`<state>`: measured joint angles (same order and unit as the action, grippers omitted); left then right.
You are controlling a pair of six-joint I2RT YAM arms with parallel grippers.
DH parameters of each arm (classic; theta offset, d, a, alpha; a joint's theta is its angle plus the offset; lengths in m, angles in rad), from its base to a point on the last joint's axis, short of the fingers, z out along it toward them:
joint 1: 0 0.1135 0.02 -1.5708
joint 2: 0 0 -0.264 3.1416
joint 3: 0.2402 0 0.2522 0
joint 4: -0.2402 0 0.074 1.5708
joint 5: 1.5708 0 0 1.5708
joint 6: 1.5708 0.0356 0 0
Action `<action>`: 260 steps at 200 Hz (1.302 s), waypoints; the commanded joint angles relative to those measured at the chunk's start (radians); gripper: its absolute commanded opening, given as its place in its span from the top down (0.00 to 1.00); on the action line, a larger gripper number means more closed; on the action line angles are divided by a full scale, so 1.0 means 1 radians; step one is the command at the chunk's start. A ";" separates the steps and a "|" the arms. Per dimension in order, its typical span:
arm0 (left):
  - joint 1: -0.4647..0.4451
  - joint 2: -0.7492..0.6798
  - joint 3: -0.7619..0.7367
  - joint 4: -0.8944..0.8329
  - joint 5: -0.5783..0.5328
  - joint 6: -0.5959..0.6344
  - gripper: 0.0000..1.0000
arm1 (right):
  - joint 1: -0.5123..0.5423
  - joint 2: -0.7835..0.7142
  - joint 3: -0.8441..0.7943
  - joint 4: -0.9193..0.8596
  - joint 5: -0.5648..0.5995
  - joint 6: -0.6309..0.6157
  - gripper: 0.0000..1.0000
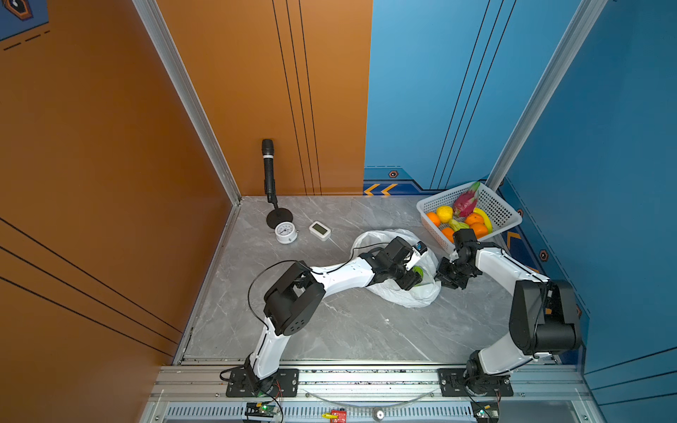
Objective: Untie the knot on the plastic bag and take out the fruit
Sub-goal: 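Close the left gripper on the green fruit inside the bag, then lift the green fruit out of the bag and pass it to the right gripper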
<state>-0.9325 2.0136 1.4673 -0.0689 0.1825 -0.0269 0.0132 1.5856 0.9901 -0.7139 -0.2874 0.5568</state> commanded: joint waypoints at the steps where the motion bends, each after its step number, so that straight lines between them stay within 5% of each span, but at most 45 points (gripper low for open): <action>1: -0.003 -0.072 -0.048 0.090 0.014 -0.020 0.57 | 0.002 0.004 0.024 -0.023 0.002 0.022 0.68; 112: 0.042 -0.222 -0.149 0.468 0.159 -0.088 0.57 | -0.016 -0.138 0.110 -0.131 -0.071 0.023 0.61; 181: 0.075 -0.195 -0.041 0.473 0.175 0.004 0.57 | -0.102 -0.376 0.214 -0.170 -0.241 0.062 0.41; 222: 0.085 -0.184 0.001 0.474 0.202 0.015 0.57 | -0.129 -0.458 0.254 0.003 -0.458 0.176 0.26; 260: 0.087 -0.181 0.029 0.473 0.228 0.034 0.57 | -0.118 -0.493 0.230 0.240 -0.521 0.286 0.09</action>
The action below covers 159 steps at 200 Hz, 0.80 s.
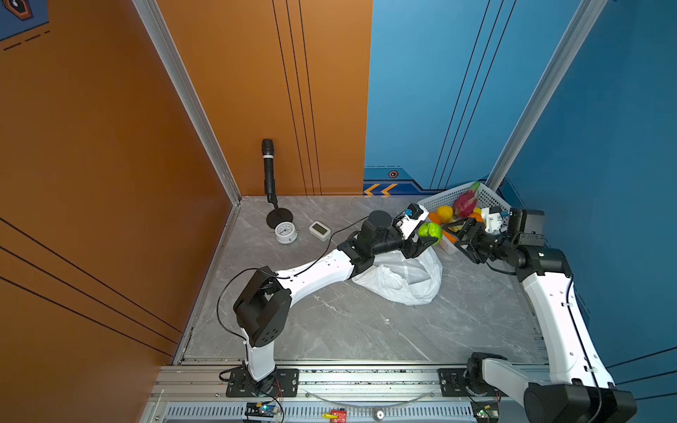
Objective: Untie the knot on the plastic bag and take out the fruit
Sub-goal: 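Lift the green fruit out of the bag and pass it to the right gripper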
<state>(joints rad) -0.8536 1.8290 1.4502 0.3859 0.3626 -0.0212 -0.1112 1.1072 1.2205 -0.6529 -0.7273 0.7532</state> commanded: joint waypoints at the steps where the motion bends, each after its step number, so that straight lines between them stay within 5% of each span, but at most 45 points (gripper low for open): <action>1: 0.008 0.003 0.046 0.019 0.048 0.029 0.57 | 0.007 -0.015 0.000 0.180 -0.081 0.091 0.08; 68: 0.011 0.012 0.078 0.018 0.061 0.065 0.57 | 0.094 0.066 0.009 0.219 -0.081 0.078 0.07; 159: 0.015 0.021 0.092 0.006 0.009 0.089 0.55 | 0.122 0.141 0.062 0.199 -0.111 0.050 0.47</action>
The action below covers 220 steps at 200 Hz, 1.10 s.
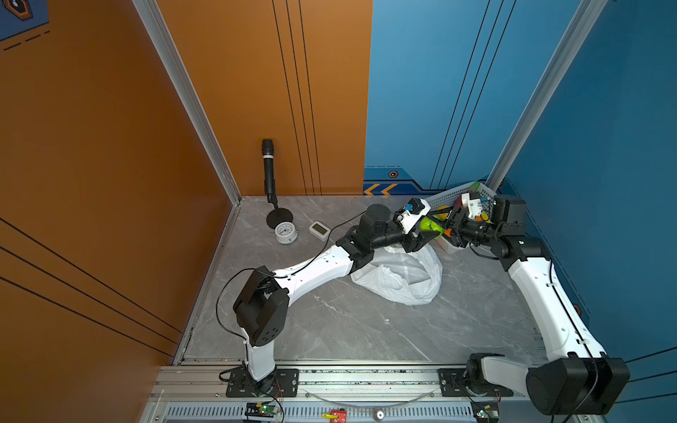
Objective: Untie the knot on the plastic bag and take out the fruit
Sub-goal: 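Lift the green fruit out of the bag and pass it to the right gripper, then lower the green fruit into the basket with the right gripper and release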
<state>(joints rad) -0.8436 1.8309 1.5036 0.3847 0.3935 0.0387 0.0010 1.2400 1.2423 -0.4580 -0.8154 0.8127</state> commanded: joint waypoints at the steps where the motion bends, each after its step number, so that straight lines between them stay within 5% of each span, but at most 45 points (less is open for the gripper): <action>1: 0.005 0.020 0.039 0.007 -0.022 0.029 0.54 | 0.010 0.008 0.042 0.003 -0.022 -0.009 0.48; 28: 0.008 0.024 0.053 0.005 -0.060 0.030 0.32 | 0.005 0.019 0.076 0.006 0.029 -0.005 0.55; 51: 0.018 0.016 0.055 0.006 -0.085 0.030 0.24 | -0.008 0.040 0.111 0.016 0.080 0.006 0.58; 125: 0.066 -0.045 -0.007 0.000 -0.120 0.024 0.10 | -0.130 0.201 0.213 0.026 0.346 0.028 0.59; 220: 0.074 -0.105 -0.078 -0.043 -0.127 0.047 0.00 | -0.231 0.531 0.403 -0.263 0.610 -0.280 0.59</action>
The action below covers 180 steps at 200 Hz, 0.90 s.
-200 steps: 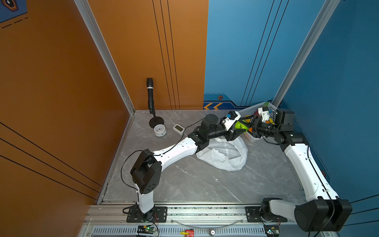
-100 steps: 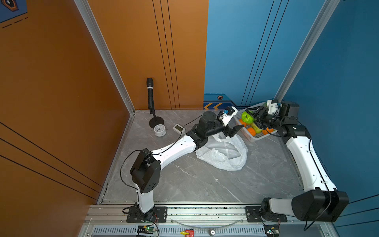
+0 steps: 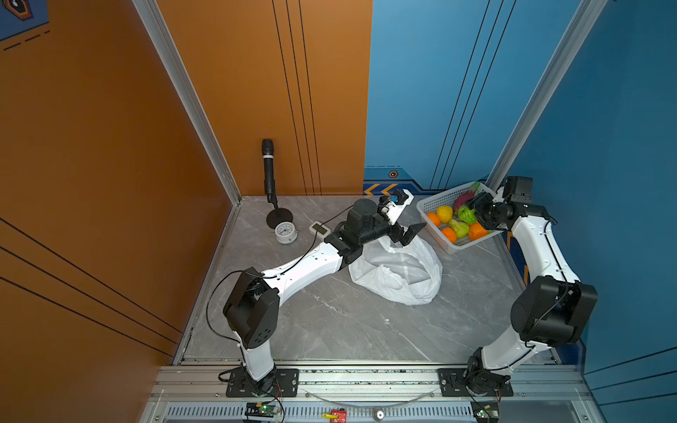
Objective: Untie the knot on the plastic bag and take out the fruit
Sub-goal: 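Lower the green fruit into the basket with the right gripper and release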
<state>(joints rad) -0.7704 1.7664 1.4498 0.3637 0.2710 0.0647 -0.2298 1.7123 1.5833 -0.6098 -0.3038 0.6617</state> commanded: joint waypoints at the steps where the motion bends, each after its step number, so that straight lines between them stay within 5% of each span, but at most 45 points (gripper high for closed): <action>1: 0.000 -0.041 -0.025 -0.022 -0.004 0.021 0.01 | 0.000 0.063 0.063 -0.112 0.101 -0.133 0.59; 58: 0.000 -0.062 -0.047 -0.044 -0.015 0.031 0.02 | 0.020 0.223 0.143 -0.194 0.229 -0.335 0.58; 106: -0.006 -0.096 -0.090 -0.064 -0.033 0.037 0.02 | 0.042 0.296 0.158 -0.204 0.260 -0.376 0.57; 180: -0.013 -0.168 -0.132 -0.101 -0.074 0.053 0.02 | 0.104 0.346 0.243 -0.302 0.371 -0.436 0.30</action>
<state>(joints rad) -0.7734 1.6478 1.3361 0.2855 0.2295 0.0914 -0.1341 2.0651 1.7664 -0.8349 0.0116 0.2577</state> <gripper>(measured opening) 0.977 0.663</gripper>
